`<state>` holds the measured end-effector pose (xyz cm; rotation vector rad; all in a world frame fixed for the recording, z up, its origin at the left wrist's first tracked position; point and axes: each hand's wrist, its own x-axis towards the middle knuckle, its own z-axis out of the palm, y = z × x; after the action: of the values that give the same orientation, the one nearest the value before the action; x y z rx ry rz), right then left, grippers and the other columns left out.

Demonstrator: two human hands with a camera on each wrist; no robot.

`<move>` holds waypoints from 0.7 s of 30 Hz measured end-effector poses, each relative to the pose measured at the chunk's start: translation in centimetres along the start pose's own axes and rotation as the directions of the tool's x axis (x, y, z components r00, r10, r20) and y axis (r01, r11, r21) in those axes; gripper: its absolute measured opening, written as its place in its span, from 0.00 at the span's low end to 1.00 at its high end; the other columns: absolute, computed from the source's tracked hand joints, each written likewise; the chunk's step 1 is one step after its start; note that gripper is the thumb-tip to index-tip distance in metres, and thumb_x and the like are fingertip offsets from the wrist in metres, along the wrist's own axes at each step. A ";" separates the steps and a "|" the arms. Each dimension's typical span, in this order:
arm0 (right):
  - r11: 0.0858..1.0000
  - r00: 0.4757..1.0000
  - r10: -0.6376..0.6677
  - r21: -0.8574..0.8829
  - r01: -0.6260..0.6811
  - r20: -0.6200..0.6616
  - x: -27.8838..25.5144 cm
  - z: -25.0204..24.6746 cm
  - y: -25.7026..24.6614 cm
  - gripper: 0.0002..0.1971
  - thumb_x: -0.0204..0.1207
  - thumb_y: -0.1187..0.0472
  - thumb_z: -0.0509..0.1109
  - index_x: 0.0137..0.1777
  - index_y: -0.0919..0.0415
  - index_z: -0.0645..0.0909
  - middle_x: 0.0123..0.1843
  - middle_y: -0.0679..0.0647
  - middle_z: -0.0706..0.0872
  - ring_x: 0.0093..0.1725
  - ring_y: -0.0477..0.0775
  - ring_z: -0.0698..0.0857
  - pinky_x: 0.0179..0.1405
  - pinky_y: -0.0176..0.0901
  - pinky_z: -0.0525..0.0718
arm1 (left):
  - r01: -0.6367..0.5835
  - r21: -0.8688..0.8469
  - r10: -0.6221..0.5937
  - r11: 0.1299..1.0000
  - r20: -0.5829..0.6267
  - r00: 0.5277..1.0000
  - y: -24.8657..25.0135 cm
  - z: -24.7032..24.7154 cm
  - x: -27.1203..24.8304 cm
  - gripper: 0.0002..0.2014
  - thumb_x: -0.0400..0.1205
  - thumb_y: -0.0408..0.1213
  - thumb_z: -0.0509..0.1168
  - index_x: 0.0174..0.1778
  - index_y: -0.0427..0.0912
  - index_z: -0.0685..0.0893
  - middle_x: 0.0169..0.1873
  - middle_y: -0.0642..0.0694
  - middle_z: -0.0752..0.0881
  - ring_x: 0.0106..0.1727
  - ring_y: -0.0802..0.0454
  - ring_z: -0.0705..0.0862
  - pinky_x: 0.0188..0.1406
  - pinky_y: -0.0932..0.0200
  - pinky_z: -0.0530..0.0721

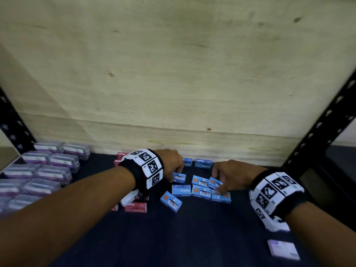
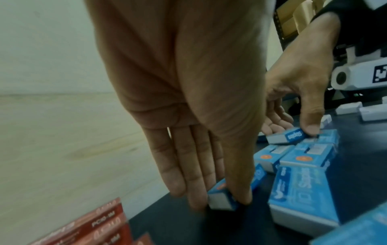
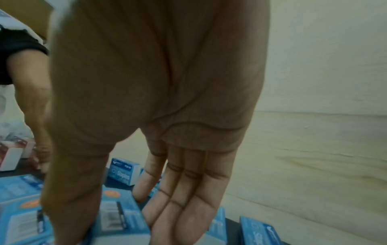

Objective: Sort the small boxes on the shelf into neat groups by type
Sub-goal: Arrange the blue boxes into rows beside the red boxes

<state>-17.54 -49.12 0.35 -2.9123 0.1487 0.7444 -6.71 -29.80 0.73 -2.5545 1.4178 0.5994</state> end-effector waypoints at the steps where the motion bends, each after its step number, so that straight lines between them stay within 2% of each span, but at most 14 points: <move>1: 1.000 1.000 0.001 0.011 -0.001 -0.003 -0.1 -0.2 0.0 0.17 0.72 0.50 0.78 0.57 0.48 0.76 0.51 0.45 0.84 0.52 0.50 0.83 0.53 0.45 0.82 | 0.006 -0.023 -0.006 1.000 -0.008 1.000 0.0 -0.1 0.0 0.16 0.79 0.38 0.73 0.63 0.42 0.83 0.49 0.51 0.84 0.54 0.47 0.84 0.54 0.52 0.84; 2: 0.999 1.000 0.002 0.037 -0.002 -0.009 -0.2 -0.5 0.1 0.14 0.74 0.51 0.76 0.57 0.49 0.78 0.51 0.45 0.84 0.51 0.50 0.84 0.53 0.44 0.82 | 0.011 -0.044 -0.012 0.999 -0.014 1.000 -0.1 -0.1 0.0 0.16 0.81 0.38 0.71 0.65 0.42 0.83 0.55 0.48 0.85 0.56 0.47 0.84 0.56 0.53 0.84; 4: 0.997 1.000 0.000 0.081 0.003 -0.029 -0.2 -1.1 0.1 0.09 0.79 0.53 0.71 0.57 0.51 0.81 0.49 0.44 0.85 0.51 0.49 0.84 0.53 0.42 0.82 | 0.018 -0.071 -0.020 0.997 -0.025 1.000 -0.2 -0.1 0.1 0.16 0.83 0.39 0.68 0.66 0.42 0.83 0.60 0.45 0.85 0.58 0.47 0.84 0.57 0.55 0.82; 7: 0.997 0.998 0.003 0.073 0.002 -0.070 0.2 -1.6 0.3 0.10 0.82 0.54 0.67 0.60 0.53 0.83 0.54 0.48 0.86 0.54 0.50 0.85 0.57 0.44 0.83 | 0.031 -0.078 -0.034 0.997 -0.039 0.999 -0.3 0.0 0.3 0.14 0.85 0.40 0.65 0.65 0.41 0.84 0.60 0.43 0.86 0.57 0.45 0.84 0.54 0.55 0.81; 9: 0.998 0.995 0.004 0.065 0.002 -0.100 0.7 -1.5 0.5 0.11 0.83 0.54 0.65 0.62 0.53 0.83 0.58 0.50 0.87 0.54 0.51 0.84 0.55 0.42 0.82 | 0.053 -0.059 -0.056 0.997 -0.053 0.997 -0.3 0.1 0.4 0.14 0.86 0.39 0.63 0.66 0.41 0.83 0.61 0.41 0.85 0.58 0.43 0.84 0.52 0.56 0.80; 14: 0.998 0.986 -0.009 0.052 0.018 -0.166 1.6 -0.9 0.6 0.12 0.85 0.56 0.63 0.65 0.53 0.81 0.61 0.52 0.86 0.53 0.51 0.83 0.50 0.38 0.77 | 0.118 -0.059 -0.123 0.991 -0.092 0.988 -0.6 0.2 0.7 0.15 0.86 0.39 0.61 0.68 0.42 0.83 0.63 0.40 0.82 0.60 0.40 0.83 0.58 0.51 0.83; 16: 0.998 0.985 -0.018 0.053 0.028 -0.174 1.9 -0.6 0.5 0.12 0.85 0.56 0.64 0.65 0.54 0.81 0.61 0.52 0.86 0.55 0.52 0.84 0.51 0.39 0.78 | 0.116 -0.077 -0.124 0.990 -0.112 0.986 -0.8 0.3 0.6 0.15 0.86 0.42 0.62 0.67 0.44 0.83 0.63 0.42 0.82 0.60 0.42 0.83 0.55 0.54 0.81; 21: 0.998 0.978 -0.049 0.039 0.058 -0.203 2.4 -0.3 0.3 0.12 0.84 0.56 0.65 0.64 0.54 0.81 0.59 0.52 0.87 0.55 0.53 0.85 0.56 0.43 0.83 | 0.106 -0.070 -0.115 0.992 -0.124 0.986 -1.0 0.4 0.5 0.14 0.85 0.48 0.63 0.60 0.45 0.85 0.55 0.44 0.85 0.52 0.43 0.84 0.47 0.55 0.81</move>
<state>-15.32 -49.61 -0.54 -2.9301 0.1052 0.4296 -5.71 -29.50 0.10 -2.7450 1.3027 0.4785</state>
